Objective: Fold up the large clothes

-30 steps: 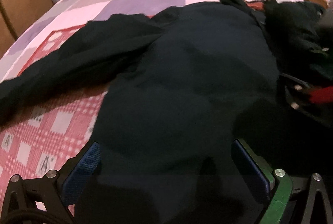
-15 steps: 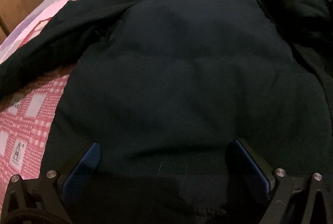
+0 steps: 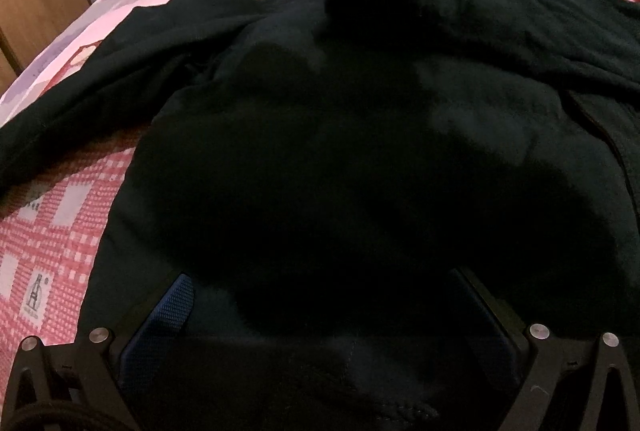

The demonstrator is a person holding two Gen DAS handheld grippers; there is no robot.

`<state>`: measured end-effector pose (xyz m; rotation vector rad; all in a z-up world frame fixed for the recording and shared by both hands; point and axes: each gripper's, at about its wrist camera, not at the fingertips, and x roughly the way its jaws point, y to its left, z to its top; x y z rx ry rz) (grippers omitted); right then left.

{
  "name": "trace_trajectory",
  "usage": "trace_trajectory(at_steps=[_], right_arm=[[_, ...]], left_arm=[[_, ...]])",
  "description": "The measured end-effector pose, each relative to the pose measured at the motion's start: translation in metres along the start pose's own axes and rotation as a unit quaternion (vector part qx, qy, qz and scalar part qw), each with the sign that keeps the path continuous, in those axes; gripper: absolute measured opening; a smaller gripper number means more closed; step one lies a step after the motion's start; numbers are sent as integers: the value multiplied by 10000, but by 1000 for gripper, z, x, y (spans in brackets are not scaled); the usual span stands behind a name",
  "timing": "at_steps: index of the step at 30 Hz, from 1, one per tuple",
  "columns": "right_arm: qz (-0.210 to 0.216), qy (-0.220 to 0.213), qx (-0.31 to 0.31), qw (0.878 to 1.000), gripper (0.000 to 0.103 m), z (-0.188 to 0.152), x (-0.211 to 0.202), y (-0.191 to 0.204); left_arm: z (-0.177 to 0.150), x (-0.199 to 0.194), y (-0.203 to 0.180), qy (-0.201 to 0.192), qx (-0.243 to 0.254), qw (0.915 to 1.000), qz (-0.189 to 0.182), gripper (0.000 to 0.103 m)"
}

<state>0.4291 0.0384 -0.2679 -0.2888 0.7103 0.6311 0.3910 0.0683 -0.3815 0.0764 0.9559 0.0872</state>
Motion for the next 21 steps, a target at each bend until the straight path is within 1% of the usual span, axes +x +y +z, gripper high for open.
trace_trajectory(at_steps=[1,2,4,5,8,11,13,14,17,19,21], right_arm=[[126,-9,114,9999,76,-1,-1,4],[146,-22,224,9996,76,-4,-4,5],[-42,-37,290,9996,76,-16,-11,1],[-258,-12,268,9993,76,-26,-15,-3],[-702,77,324,9970,76,-59,-28,-21],[-1366,159,444,9895,76,-94,-52,-48],[-1929,204,591,9792,76,-115,-70,-77],[-2162,218,698,9736,76,-122,-77,-90],[-2898,285,1126,9500,76,-144,-100,-143],[-3192,312,1424,9364,76,-152,-109,-176],[-3404,358,1715,9238,76,-161,-115,-208]], left_arm=[[0,0,0,1,-7,10000,-10,103],[-1,-1,0,-2,-10,10000,-15,103],[-1,-1,0,-17,-14,10000,-21,103],[-1,-1,0,-24,-15,10000,-20,103],[-1,-1,0,-36,3,10000,3,103],[2,-4,0,-15,33,10000,-5,103],[6,-7,1,-2,41,10000,4,103],[11,-13,2,-58,34,10000,29,103],[28,-33,5,-397,-135,9991,-39,103],[45,-42,4,-617,-231,9977,-156,103],[71,-48,-5,-855,-263,9956,-283,103]])
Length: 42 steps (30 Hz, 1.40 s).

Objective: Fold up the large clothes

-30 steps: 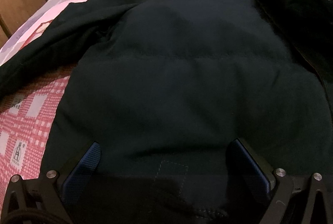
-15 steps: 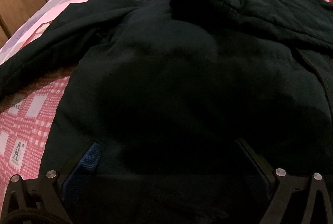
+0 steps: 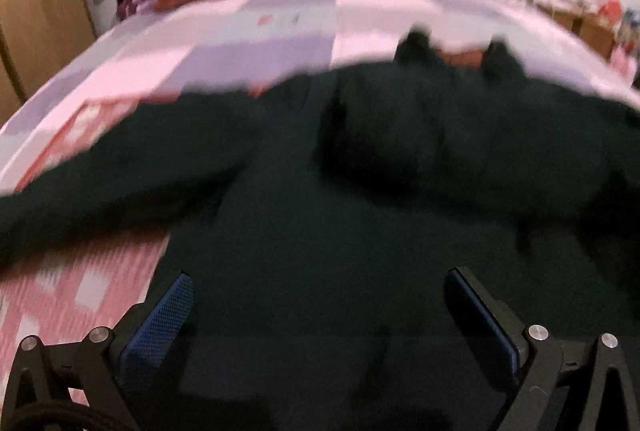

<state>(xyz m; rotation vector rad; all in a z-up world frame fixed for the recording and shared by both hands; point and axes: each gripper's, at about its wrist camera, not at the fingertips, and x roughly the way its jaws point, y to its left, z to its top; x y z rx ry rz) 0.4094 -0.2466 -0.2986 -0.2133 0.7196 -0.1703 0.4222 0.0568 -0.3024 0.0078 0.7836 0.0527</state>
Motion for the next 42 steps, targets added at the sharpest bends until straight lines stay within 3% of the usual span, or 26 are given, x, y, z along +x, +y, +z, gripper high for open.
trace_trajectory(at_steps=[5,8,10,13,14,16,19,24,28,30,32,34,35,37,40,42], right_arm=[[28,141,27,9999,76,8,30,-13],[241,235,-222,9992,76,10,46,1],[277,301,-500,9979,76,6,57,16],[349,374,-665,9965,76,-8,74,14],[292,347,-597,9972,76,-11,77,4],[148,275,-285,9991,76,-20,80,-26],[432,365,-55,9984,74,-31,85,-62],[278,231,160,9992,74,-36,68,-76],[-209,-195,643,9975,74,-39,32,-99],[-238,-125,850,9960,74,-35,33,-109],[-231,-39,661,9975,74,-33,42,-107],[-194,584,184,9979,74,-45,73,-99],[105,753,451,9961,74,-52,83,-108],[33,692,740,9949,74,-51,79,-120],[-434,357,367,9977,74,-43,58,-106],[-408,-206,65,9989,74,-29,35,-87]], left_arm=[[64,30,-37,-247,5,9992,-328,103],[94,65,-69,-243,259,9990,-274,103],[102,96,-79,30,392,9992,-97,103],[91,159,-63,886,454,9927,679,103],[82,172,-43,1078,167,9930,447,103],[75,173,-22,983,-80,9951,86,103],[63,162,-32,532,481,9966,408,103],[60,155,-28,402,414,9971,492,103],[53,146,-14,214,95,9982,556,103],[53,148,-12,131,-8,9977,665,103],[52,149,-13,105,41,9970,769,103],[53,149,-16,115,110,9964,836,103],[54,149,-16,138,136,9962,846,103],[55,148,-15,206,104,9962,836,103],[65,128,-26,98,217,9956,905,102],[74,110,-43,-217,397,9975,551,102]])
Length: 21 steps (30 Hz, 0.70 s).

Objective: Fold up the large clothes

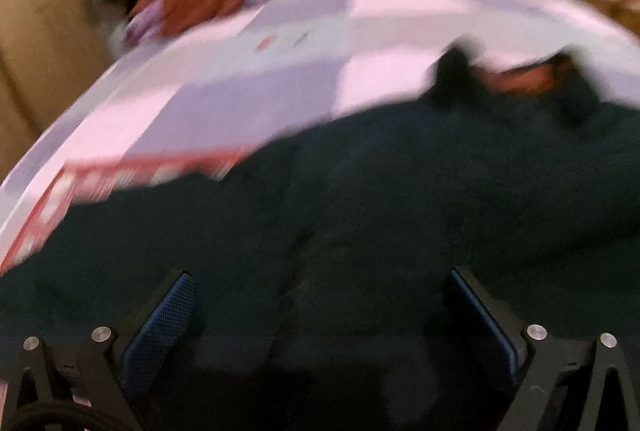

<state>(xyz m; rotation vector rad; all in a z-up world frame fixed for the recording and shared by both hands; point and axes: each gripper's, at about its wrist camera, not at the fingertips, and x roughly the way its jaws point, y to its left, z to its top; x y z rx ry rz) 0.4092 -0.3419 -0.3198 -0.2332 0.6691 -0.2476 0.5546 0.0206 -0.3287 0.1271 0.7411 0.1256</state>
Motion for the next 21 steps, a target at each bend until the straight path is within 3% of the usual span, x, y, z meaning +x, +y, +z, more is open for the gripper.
trace_trajectory(at_steps=[3,5,7,10,11,14,15,17,21], right_arm=[[384,-398,-42,9985,76,24,-16,31],[783,-159,3,9968,77,40,-7,63],[902,32,-45,9959,77,49,4,91],[914,332,-242,9950,77,50,26,119],[775,626,-390,9943,77,46,41,125],[839,888,217,9923,77,35,64,101],[752,881,350,9927,77,32,66,92],[609,761,279,9948,77,22,65,83],[571,644,164,9962,78,13,67,90]], left_arm=[[21,-13,-30,-177,99,9986,-485,103],[34,-7,-51,-83,23,9975,-698,103],[39,0,-68,-75,170,9973,-714,103],[36,34,-83,349,536,9969,-469,103],[29,54,-74,597,582,9964,-137,103],[18,68,-23,723,102,9972,-182,103],[14,69,-9,711,134,9971,240,103],[6,73,24,803,-192,9965,-151,103],[1,70,27,659,77,9978,35,103]])
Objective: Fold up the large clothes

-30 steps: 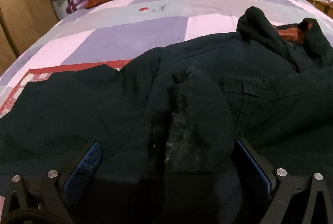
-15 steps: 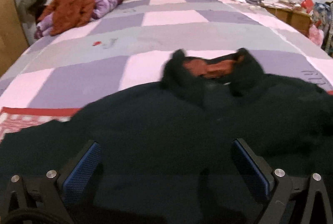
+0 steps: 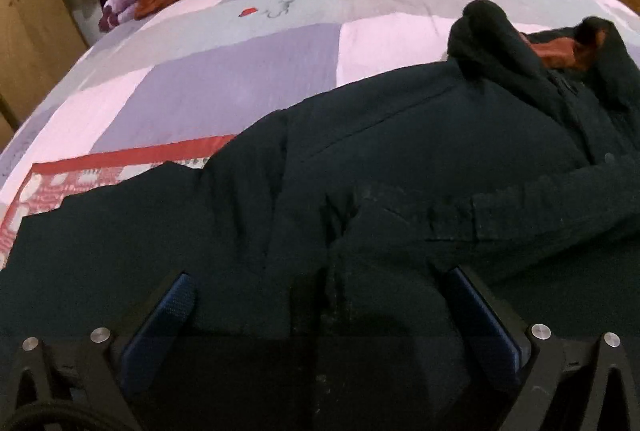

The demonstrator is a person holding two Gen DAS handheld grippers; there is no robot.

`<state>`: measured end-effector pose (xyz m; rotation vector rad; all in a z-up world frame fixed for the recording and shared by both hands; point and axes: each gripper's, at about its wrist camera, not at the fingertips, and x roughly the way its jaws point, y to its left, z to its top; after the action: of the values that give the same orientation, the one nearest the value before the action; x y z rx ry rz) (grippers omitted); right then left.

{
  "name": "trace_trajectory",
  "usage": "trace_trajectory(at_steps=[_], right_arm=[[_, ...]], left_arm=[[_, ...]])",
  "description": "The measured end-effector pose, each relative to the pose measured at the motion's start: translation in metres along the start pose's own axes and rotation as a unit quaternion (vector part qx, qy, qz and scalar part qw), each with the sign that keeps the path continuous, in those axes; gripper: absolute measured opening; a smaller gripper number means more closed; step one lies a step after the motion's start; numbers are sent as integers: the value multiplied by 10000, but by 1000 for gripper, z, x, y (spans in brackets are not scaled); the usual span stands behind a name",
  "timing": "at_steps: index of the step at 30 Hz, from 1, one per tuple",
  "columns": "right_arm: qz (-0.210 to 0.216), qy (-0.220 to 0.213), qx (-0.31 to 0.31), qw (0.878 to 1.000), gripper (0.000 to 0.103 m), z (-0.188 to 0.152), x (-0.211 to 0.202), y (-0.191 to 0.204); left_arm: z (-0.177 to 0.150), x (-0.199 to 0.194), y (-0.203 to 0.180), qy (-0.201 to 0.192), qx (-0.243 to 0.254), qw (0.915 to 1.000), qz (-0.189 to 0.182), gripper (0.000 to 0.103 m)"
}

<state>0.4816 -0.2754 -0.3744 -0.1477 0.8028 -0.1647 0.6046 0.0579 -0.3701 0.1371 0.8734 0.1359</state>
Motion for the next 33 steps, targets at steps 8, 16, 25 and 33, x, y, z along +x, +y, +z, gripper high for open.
trace_trajectory(at_steps=[8,16,25,33], right_arm=[[-121,-117,-53,9998,79,-8,8,4],[-136,-125,-57,9998,79,-11,6,3],[-174,-100,-87,9998,79,-12,10,5],[-211,-92,-114,9997,79,-13,13,7]], left_arm=[[-14,-12,40,-201,-440,9983,-337,103],[-19,-25,69,-318,-589,9959,-603,103],[-90,-72,197,-193,-1712,9848,243,103],[-177,-93,356,241,-3664,9246,1017,103]])
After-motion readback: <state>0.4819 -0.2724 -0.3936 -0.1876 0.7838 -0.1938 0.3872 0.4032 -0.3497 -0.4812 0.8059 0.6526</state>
